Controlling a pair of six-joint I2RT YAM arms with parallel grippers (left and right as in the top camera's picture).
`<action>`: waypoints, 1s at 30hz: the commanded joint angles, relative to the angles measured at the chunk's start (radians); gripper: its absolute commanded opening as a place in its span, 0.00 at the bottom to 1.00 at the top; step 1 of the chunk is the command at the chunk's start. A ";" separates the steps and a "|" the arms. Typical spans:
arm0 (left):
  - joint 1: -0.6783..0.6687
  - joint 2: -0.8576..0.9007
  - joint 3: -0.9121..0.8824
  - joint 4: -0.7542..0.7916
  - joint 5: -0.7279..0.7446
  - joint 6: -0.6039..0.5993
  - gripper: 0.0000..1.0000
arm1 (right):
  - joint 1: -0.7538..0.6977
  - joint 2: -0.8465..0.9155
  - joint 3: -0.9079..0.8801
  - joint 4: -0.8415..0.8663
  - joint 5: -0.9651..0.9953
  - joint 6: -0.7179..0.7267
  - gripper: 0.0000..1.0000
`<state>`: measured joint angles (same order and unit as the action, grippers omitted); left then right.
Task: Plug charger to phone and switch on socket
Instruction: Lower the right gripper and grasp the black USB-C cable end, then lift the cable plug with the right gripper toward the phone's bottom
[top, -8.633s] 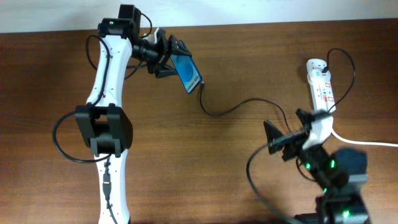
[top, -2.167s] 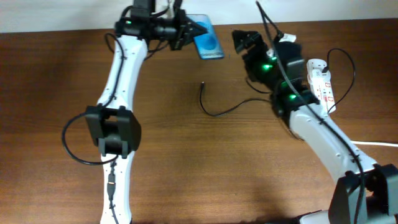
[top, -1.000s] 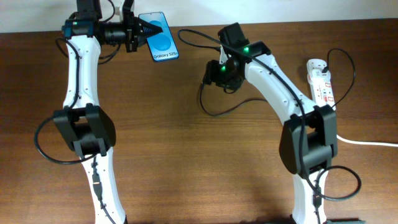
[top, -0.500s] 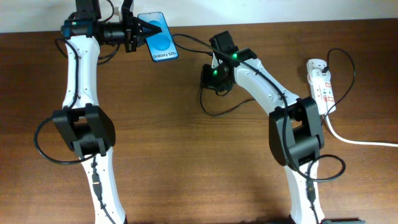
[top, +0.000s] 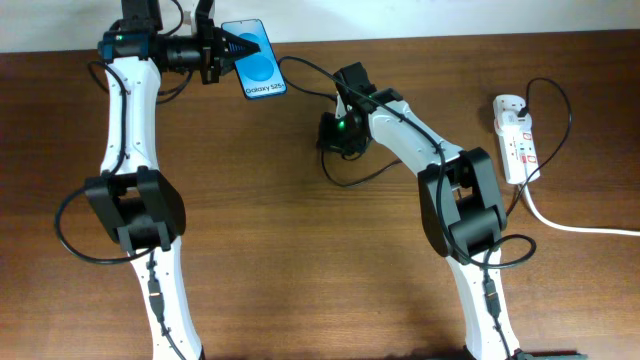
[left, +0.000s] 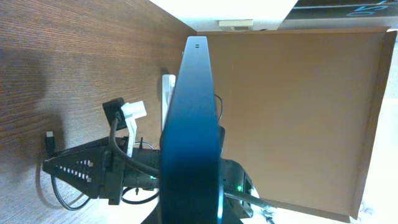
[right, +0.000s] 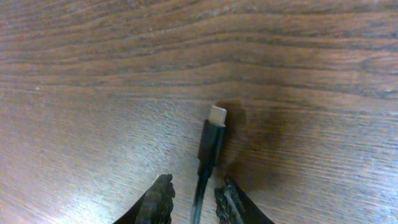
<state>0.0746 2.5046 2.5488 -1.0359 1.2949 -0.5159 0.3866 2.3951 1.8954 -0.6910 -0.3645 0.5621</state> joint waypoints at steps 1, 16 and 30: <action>0.008 0.000 0.015 0.001 0.045 0.016 0.00 | 0.020 0.036 0.021 0.023 -0.013 0.042 0.28; 0.007 0.000 0.015 0.001 0.045 0.017 0.00 | 0.004 0.021 0.021 0.029 -0.072 -0.060 0.04; -0.006 0.000 0.015 0.002 0.089 0.061 0.00 | -0.229 -0.430 0.021 -0.256 -0.395 -0.433 0.04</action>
<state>0.0742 2.5046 2.5488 -1.0363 1.3224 -0.4934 0.1661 2.0525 1.9041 -0.8734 -0.7017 0.2569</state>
